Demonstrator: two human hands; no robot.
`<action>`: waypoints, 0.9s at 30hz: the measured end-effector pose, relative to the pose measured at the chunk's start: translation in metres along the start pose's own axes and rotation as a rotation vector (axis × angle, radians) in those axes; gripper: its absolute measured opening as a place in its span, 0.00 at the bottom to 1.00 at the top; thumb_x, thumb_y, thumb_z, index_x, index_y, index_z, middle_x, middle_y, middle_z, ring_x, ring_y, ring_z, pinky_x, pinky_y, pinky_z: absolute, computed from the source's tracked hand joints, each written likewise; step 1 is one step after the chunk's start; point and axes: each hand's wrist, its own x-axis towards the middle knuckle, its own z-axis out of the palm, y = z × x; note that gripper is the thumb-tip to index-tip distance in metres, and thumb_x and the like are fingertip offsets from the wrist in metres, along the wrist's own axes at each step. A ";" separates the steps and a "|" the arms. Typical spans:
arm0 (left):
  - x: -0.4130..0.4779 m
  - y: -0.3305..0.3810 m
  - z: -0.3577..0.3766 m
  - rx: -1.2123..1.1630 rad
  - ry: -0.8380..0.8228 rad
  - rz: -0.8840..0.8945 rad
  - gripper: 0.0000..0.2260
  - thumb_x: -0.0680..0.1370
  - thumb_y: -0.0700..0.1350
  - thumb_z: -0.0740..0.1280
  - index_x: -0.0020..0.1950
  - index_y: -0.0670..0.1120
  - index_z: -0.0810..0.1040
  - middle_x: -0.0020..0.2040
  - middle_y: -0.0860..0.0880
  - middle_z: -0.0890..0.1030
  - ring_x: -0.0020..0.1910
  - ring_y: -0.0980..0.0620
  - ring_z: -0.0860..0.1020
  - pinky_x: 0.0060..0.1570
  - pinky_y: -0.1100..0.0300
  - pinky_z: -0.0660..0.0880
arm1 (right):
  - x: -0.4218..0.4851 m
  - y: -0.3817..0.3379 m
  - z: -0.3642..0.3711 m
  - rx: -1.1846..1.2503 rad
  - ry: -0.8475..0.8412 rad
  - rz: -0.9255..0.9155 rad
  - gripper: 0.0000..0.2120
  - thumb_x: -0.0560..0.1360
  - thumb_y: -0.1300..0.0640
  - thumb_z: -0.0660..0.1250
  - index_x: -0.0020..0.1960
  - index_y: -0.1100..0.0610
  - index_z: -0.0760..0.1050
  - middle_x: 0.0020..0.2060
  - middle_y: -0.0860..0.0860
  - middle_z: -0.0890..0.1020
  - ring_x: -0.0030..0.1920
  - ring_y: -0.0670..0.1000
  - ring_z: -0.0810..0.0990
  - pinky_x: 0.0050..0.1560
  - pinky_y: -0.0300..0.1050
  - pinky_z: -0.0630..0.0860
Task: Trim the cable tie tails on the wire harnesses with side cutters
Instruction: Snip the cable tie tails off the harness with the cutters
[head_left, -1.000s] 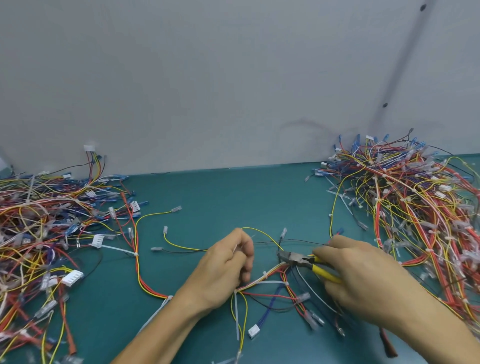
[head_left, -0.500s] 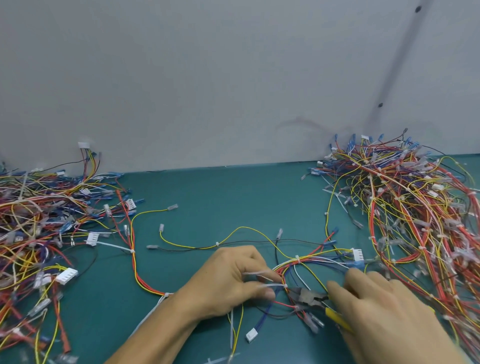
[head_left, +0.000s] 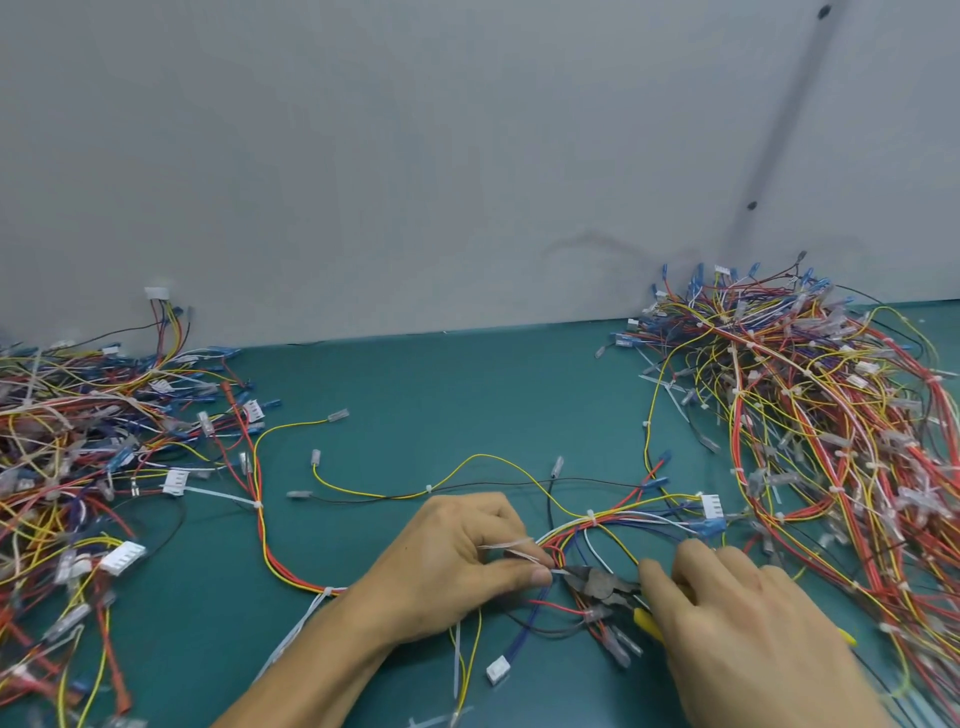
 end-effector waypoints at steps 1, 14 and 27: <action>0.000 0.000 0.000 -0.002 0.002 0.000 0.06 0.71 0.51 0.72 0.47 0.58 0.84 0.38 0.60 0.78 0.37 0.62 0.76 0.39 0.70 0.68 | 0.000 -0.001 0.000 -0.001 0.004 0.010 0.17 0.65 0.63 0.50 0.28 0.61 0.77 0.24 0.56 0.70 0.22 0.57 0.70 0.25 0.45 0.59; 0.000 0.000 0.000 0.043 0.012 0.010 0.03 0.72 0.48 0.72 0.43 0.51 0.86 0.37 0.60 0.78 0.38 0.61 0.77 0.40 0.70 0.68 | -0.007 -0.012 0.008 -0.065 0.052 0.074 0.16 0.66 0.68 0.52 0.29 0.62 0.77 0.24 0.57 0.70 0.22 0.56 0.70 0.22 0.46 0.67; 0.001 0.006 -0.005 -0.279 0.200 -0.170 0.05 0.71 0.43 0.73 0.36 0.47 0.82 0.30 0.55 0.77 0.27 0.59 0.72 0.30 0.68 0.67 | -0.004 -0.010 -0.003 -0.005 -0.154 0.154 0.04 0.57 0.66 0.63 0.27 0.59 0.75 0.24 0.55 0.71 0.21 0.56 0.71 0.19 0.42 0.62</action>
